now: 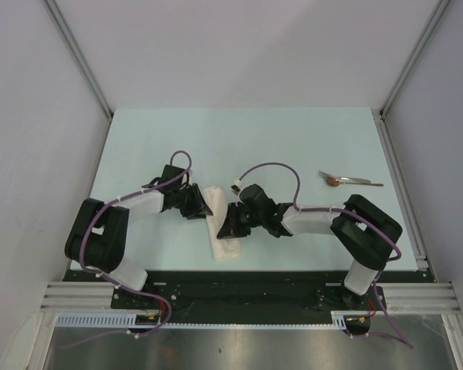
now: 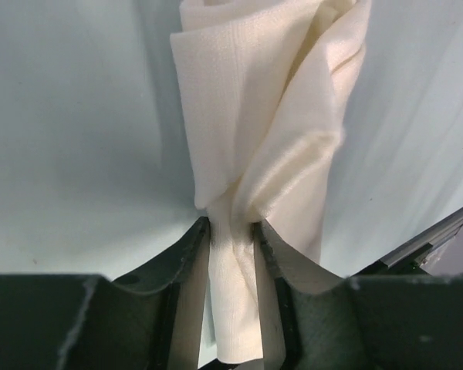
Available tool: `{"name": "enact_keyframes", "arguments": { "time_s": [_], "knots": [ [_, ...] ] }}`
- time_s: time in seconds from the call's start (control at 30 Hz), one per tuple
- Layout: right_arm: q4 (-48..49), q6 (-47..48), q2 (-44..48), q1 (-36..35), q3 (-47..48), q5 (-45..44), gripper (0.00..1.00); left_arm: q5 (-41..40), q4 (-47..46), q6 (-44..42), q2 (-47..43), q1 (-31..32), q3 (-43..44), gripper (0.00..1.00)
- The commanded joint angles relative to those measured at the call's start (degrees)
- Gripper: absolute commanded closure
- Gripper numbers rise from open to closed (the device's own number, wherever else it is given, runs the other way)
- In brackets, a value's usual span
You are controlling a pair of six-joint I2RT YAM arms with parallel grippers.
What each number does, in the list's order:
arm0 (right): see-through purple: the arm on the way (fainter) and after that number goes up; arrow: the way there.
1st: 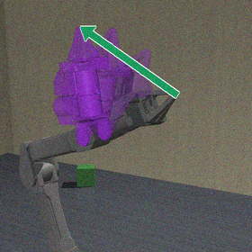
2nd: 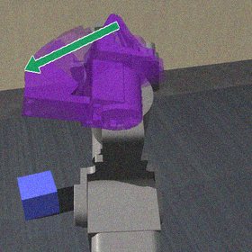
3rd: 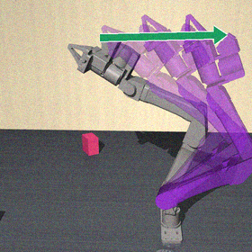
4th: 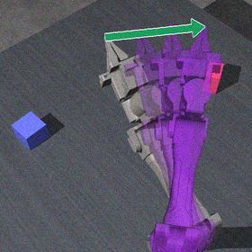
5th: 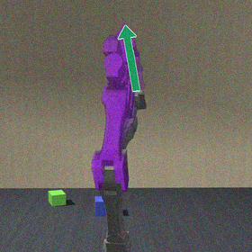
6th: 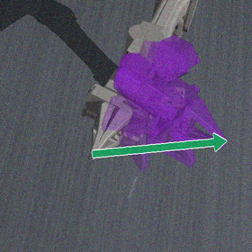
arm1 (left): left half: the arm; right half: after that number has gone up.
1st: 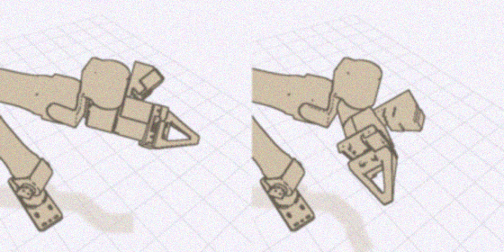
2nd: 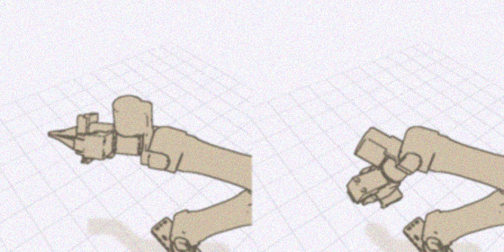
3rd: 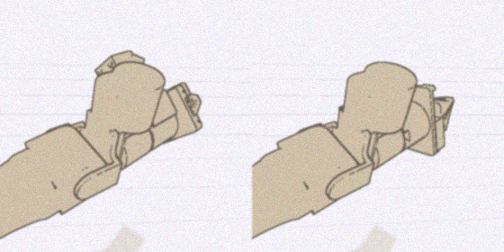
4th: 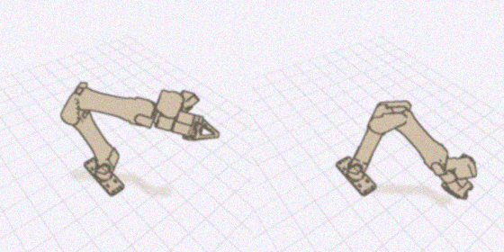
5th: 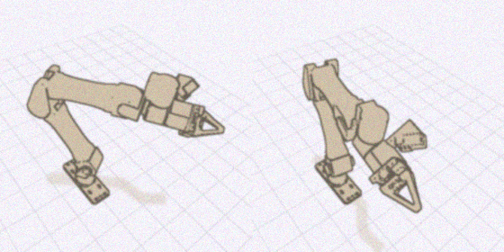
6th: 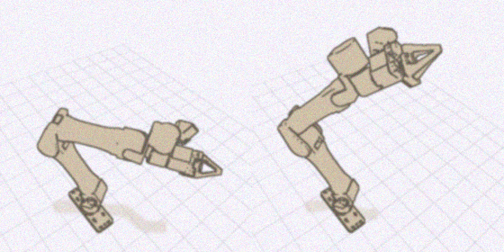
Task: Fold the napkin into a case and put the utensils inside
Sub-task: Fold the 2/3-rectangle-folded napkin at the center of the board.
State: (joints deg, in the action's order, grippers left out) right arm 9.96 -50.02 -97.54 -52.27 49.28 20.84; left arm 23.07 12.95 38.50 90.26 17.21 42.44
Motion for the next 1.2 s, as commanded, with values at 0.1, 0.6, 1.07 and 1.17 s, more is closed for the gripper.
{"name": "enact_keyframes", "arguments": {
  "time_s": [0.1, 0.6, 1.07, 1.17],
  "knots": [
    [8.6, -4.3, -4.6, -1.8, -0.9, 0.7, 0.90, 0.3, 1.5, -1.2, -6.2, -2.5, 1.3, 0.55],
    [9.5, -3.2, -3.5, -1.0, -1.4, 1.6, 0.94, -2.1, 5.4, -5.6, -1.9, -2.0, 12.5, 0.44],
    [-2.6, 3.3, 4.7, 2.3, 0.2, -1.1, 0.89, -9.7, 13.7, -7.5, 5.5, 2.4, 22.2, 0.44],
    [-4.2, 4.8, 7.3, 4.3, -1.9, -1.7, 0.82, -10.8, 13.6, -7.7, 4.2, 2.4, 21.4, 0.43]
  ]
}}
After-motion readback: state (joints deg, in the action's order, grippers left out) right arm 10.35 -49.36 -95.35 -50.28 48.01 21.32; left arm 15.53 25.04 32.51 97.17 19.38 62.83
